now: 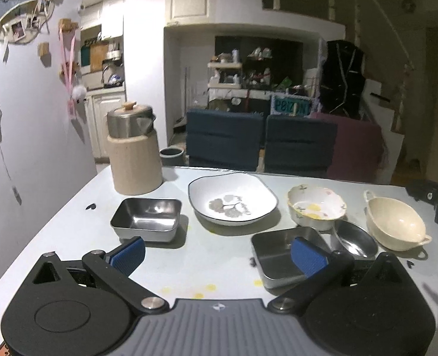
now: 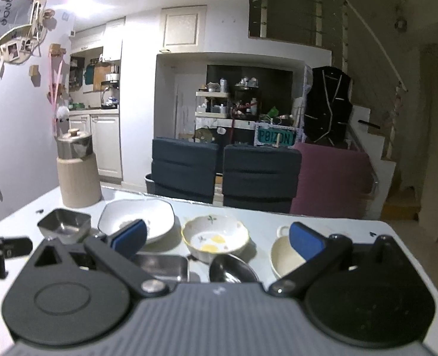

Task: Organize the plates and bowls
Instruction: 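Move both grippers toward the white ginkgo-leaf plate rim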

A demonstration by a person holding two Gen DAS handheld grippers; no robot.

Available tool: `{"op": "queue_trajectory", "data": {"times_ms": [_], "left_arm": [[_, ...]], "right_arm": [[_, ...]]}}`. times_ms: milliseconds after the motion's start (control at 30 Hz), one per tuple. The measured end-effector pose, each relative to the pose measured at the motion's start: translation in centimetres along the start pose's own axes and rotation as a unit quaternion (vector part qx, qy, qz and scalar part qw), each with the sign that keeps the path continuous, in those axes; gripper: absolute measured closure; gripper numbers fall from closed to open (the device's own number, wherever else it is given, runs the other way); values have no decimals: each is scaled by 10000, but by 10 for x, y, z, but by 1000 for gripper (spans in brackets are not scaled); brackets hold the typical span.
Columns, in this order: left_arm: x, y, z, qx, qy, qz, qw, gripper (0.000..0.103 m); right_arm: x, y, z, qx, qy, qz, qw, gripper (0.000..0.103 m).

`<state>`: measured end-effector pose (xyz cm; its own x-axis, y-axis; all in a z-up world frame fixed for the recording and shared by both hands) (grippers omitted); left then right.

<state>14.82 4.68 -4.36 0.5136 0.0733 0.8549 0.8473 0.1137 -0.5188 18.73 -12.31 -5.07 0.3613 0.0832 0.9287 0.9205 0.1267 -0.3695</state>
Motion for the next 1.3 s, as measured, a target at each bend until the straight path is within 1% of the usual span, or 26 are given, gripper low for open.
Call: {"op": "queue_trajectory", "data": {"times_ms": [67,133,333,467,567,733,800,833,933,1033,1133,1200,1300], "left_arm": [[4,10,5,62,-77,38,9999,0],[7,18,6,71,-97,40,9999,0],[19,48,10,111,75,21,9999,0],[27,69,17,60,-86,21,9999,0],[36,85,24,-50,-297,-38,9995,0],[49,121,32,10,-424,-197,9989,0],[53,139,36,44,-450,-230,9987,0],[54,148,39,55,-492,-213,9985,0],[59,174,45,63,-641,-93,9979,0],[64,198,50,75,-818,113,9966,0],[67,218,56,83,-935,152,9955,0],[67,230,53,-79,-952,245,9951,0],[67,246,51,-169,-966,299,9947,0]], "right_arm": [[3,9,1,97,-5,-38,9999,0],[8,22,2,54,-18,-63,10000,0],[16,56,2,36,95,-52,9999,0],[18,83,14,101,-107,1,9999,0],[16,107,21,182,-231,157,9994,0],[21,145,32,189,-197,145,9995,0],[24,159,36,374,-106,19,9992,0],[25,166,38,417,-88,25,9991,0],[30,193,39,398,38,148,9991,0],[35,221,37,387,197,237,9988,0],[36,246,35,414,400,352,9977,0],[32,263,34,507,572,470,9960,0],[22,278,33,729,937,719,9903,0]]}}
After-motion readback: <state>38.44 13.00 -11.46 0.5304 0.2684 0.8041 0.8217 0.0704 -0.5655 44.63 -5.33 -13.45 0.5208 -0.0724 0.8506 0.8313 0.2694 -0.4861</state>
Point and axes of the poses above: each gripper's, at about its wrist camera, not at the fingertips, and y roughly the way its jaws point, z to its left, x to its top, the point moved 9 cm from there along y, roughly the way its jaws point
